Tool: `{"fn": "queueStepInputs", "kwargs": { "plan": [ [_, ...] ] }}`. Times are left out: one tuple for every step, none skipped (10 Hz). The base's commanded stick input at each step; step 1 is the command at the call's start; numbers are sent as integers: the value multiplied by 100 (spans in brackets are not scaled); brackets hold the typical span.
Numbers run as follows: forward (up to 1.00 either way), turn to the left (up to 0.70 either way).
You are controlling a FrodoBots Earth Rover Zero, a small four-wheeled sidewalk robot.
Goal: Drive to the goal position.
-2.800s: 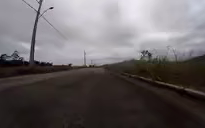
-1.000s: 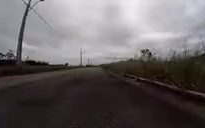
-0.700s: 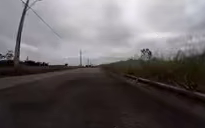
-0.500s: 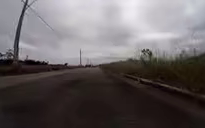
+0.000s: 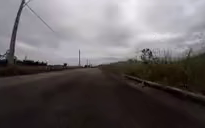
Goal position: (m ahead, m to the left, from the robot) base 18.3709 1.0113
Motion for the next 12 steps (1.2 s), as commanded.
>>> {"fn": "queueStepInputs", "kwargs": {
  "plan": [
    [70,0],
    [70,0],
    [70,0],
    [70,0],
    [70,0],
    [70,0],
    [70,0],
    [70,0],
    [70,0],
    [70,0],
    [70,0],
    [70,0]
  ]
}}
